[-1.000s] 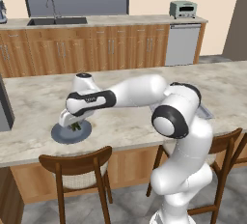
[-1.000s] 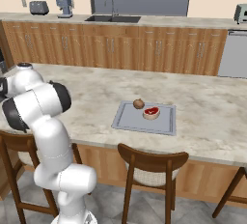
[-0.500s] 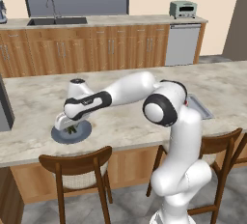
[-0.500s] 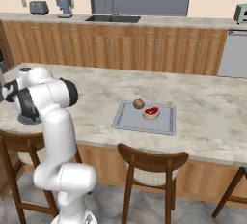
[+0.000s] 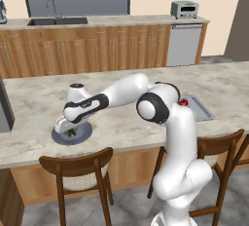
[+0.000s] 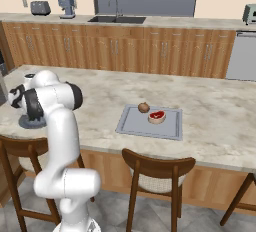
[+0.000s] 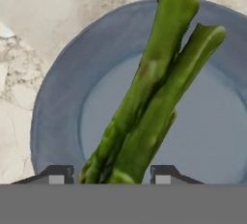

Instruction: Create a steak meal by picking up the steak and asparagus from the tray and placing them on the plate. Leave the onion on the tray.

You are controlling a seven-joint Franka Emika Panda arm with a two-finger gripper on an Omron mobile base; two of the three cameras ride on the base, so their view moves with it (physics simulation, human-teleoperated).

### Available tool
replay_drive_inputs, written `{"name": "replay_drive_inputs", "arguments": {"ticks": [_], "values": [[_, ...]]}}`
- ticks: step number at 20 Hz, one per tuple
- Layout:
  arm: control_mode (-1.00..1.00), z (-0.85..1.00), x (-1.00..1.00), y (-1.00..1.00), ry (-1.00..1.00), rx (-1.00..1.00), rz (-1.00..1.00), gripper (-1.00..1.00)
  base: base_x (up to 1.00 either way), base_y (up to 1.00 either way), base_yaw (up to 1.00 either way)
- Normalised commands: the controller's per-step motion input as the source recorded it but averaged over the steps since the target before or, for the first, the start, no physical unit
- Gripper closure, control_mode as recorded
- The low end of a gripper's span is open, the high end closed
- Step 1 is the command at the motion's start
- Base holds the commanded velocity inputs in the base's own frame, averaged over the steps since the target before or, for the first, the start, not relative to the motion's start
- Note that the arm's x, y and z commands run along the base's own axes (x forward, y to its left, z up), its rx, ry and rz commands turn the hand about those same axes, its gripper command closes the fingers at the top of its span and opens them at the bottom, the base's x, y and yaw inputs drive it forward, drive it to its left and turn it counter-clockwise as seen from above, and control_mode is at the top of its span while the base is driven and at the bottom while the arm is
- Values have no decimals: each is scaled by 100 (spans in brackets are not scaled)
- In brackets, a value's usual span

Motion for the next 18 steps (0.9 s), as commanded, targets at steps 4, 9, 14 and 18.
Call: {"name": "replay_drive_inputs", "arguments": {"ticks": [4, 9, 14, 18], "values": [[-100, -22, 23, 15, 2, 0, 0, 100, 0, 0, 0], [-100, 1, 3, 2, 1, 0, -1, -100, 0, 0, 0], [-100, 32, -41, -25, -4, 0, -8, -100, 0, 0, 0], [-100, 53, -56, -26, -12, 0, -9, -100, 0, 0, 0]]}}
